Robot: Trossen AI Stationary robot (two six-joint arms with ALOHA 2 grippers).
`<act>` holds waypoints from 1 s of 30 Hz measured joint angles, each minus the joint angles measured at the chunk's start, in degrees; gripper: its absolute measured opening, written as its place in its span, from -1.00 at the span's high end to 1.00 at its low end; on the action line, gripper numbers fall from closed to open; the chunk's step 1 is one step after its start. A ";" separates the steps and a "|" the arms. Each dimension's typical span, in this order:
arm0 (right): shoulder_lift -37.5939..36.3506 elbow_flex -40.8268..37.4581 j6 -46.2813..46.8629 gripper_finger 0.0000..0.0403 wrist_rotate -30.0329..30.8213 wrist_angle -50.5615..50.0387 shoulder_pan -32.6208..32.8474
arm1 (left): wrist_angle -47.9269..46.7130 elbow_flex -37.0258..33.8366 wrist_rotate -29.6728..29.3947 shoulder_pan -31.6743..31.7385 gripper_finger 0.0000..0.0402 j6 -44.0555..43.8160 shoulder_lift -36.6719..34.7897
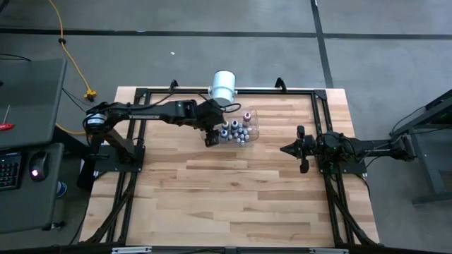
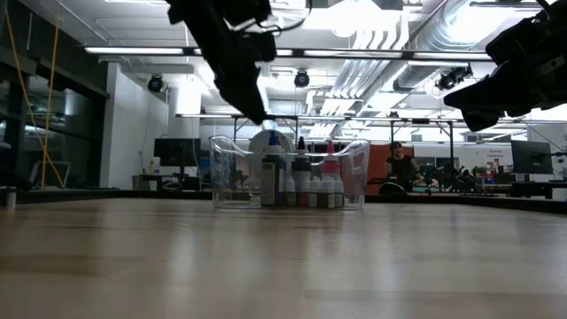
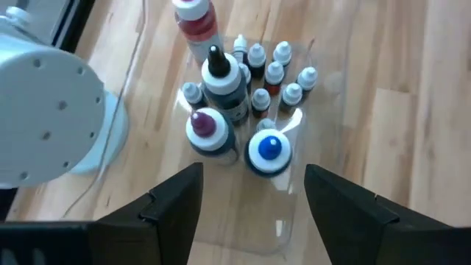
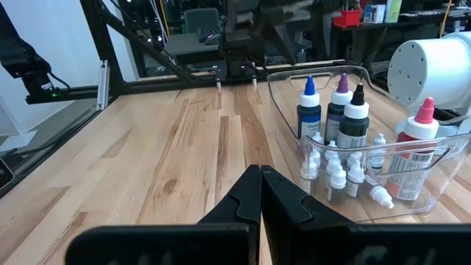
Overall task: Pick & Place food coloring
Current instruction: Return to Home Position
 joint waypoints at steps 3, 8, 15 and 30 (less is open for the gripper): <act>0.01 -0.02 -0.02 1.00 0.00 0.00 0.00 | -1.89 0.00 0.81 -0.45 -0.17 -0.02 -2.71; 0.00 -0.02 0.00 1.00 0.00 -0.02 0.00 | -1.98 -1.21 2.17 -2.65 -0.17 -2.21 -8.17; 0.00 -0.01 -0.01 1.00 0.05 0.02 0.00 | 9.61 -14.68 5.90 -5.28 -0.17 -7.03 -20.66; -0.03 0.00 -0.01 1.00 0.05 0.00 0.00 | 30.98 -46.51 12.22 -5.22 -0.17 -10.56 -49.43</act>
